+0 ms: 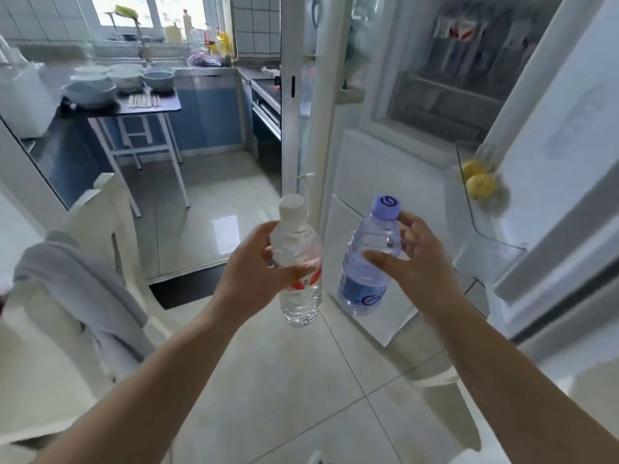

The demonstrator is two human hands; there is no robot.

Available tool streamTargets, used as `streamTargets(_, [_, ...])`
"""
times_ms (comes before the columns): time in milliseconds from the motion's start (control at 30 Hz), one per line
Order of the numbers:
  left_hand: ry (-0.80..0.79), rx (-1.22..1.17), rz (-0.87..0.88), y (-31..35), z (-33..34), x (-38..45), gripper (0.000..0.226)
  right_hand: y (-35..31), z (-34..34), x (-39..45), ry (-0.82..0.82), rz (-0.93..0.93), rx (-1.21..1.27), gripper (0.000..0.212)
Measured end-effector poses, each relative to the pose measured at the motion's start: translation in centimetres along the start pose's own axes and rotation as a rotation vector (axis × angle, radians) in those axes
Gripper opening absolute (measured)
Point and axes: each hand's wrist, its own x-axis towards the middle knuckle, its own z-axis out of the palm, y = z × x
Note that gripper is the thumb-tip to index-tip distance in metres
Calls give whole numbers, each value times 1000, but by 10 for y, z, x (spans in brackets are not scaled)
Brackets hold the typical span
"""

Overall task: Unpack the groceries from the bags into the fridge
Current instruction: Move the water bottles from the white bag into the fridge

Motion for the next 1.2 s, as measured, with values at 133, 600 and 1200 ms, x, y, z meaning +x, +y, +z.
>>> streamTargets(133, [-15,1,34,-8,-2,85,59,7,18,73,116,-37,58,57])
streamTargets(600, [-133,-71,131,2,29,407,69,32,13,348,343,-141,85,47])
streamTargets(1200, [-716,-109,488,88,192,721,63,24,-117,536,952,-128,-186,54])
